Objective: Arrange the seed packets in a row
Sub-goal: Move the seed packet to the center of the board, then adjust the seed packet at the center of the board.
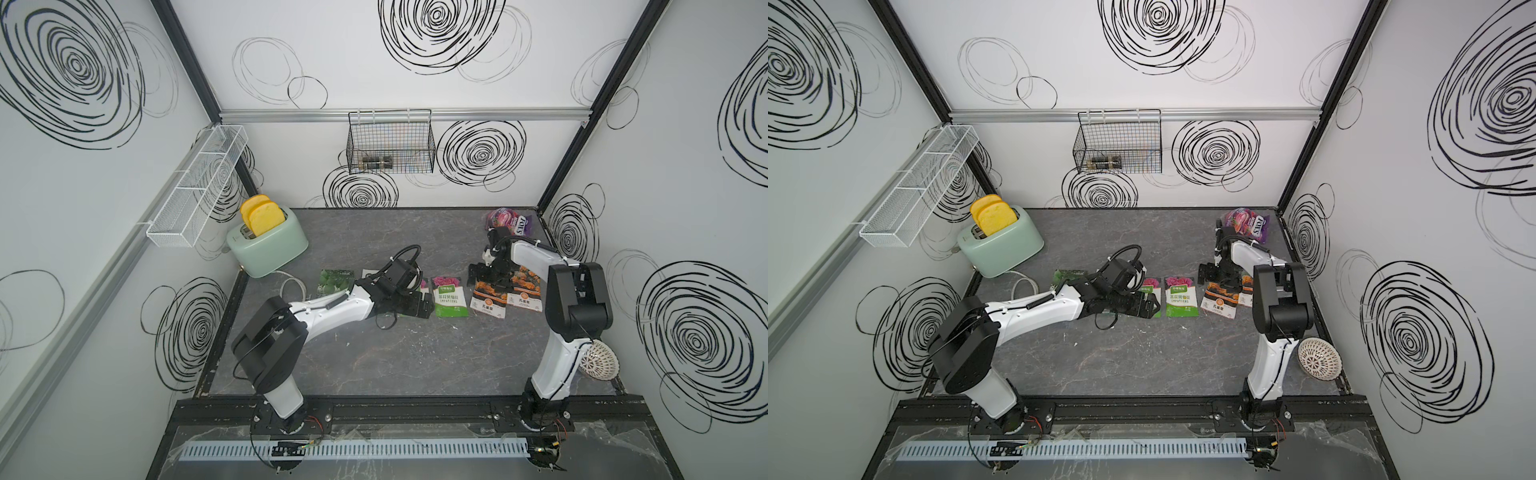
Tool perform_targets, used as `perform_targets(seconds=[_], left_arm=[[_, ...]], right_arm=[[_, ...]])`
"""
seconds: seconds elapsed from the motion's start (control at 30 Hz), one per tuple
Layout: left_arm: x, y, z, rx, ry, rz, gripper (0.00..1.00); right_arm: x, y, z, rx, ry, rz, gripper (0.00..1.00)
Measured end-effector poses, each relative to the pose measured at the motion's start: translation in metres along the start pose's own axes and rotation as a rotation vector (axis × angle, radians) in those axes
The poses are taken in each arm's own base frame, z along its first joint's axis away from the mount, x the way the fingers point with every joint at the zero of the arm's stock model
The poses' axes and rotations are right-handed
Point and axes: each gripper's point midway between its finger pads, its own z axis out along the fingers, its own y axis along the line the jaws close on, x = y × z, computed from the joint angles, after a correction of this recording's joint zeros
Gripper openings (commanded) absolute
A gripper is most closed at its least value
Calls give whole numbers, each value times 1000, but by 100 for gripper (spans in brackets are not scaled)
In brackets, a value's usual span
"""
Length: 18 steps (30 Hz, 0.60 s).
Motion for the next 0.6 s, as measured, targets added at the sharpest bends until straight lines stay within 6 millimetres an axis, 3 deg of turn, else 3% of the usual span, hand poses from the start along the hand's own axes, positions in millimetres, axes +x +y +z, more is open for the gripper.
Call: perform_targets(seconds=[0.13, 0.3, 0.37, 0.47, 0.6], left_arm=[[-2, -11, 5, 26, 1, 30, 97], [-4, -52, 16, 136, 6, 107, 99], [-8, -74, 21, 193, 1, 147, 99], [-13, -109, 32, 272, -6, 212, 100], [-16, -144, 53, 361, -7, 270, 100]], right_arm=[[-20, 6, -36, -62, -102, 22, 98], [-30, -8, -90, -187, -252, 137, 98], [-25, -17, -98, -237, -278, 196, 99], [-14, -25, -96, -286, -269, 264, 99], [2, -22, -93, -332, -255, 306, 99]])
